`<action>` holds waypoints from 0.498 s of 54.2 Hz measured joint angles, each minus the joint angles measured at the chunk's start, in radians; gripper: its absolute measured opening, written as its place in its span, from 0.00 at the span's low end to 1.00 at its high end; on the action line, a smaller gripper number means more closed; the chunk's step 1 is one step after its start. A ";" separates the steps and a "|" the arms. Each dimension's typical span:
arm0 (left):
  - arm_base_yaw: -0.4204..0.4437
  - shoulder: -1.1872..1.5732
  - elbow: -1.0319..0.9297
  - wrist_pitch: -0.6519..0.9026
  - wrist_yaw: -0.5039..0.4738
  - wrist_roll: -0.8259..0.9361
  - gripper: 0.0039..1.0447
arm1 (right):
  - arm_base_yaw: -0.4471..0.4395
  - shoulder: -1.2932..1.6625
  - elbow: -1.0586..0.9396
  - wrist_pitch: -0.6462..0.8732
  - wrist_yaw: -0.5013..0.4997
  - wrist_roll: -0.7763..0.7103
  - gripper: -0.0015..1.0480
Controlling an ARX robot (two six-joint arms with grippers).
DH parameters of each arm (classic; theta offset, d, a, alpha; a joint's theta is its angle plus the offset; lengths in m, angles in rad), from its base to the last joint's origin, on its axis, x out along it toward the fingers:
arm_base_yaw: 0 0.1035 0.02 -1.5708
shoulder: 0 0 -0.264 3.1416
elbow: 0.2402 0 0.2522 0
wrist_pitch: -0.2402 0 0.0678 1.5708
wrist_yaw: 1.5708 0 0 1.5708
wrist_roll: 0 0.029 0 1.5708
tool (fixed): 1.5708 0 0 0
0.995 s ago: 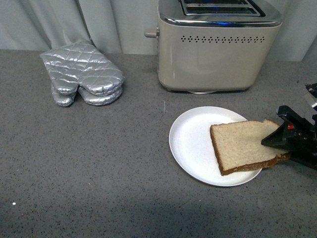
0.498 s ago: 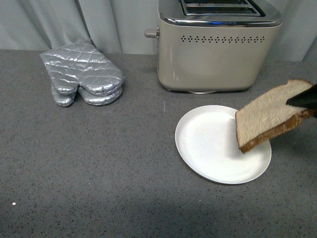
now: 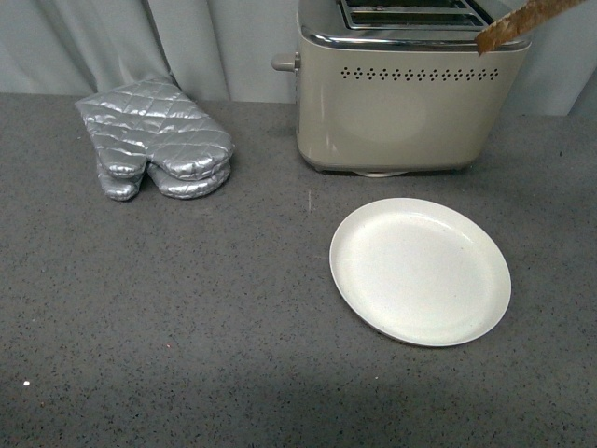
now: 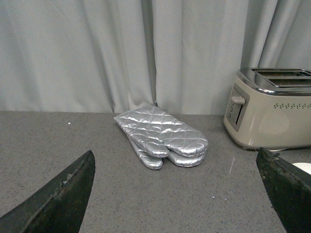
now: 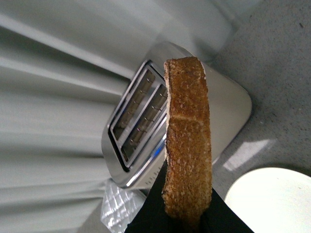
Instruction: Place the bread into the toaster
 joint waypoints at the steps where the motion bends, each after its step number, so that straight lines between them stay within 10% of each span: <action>1: 0.000 0.000 0.000 0.000 0.000 0.000 0.94 | 0.012 0.010 0.016 -0.005 0.023 0.009 0.02; 27: 0.000 0.000 0.000 0.000 0.000 0.000 0.94 | 0.212 0.330 0.390 -0.180 0.328 0.295 0.02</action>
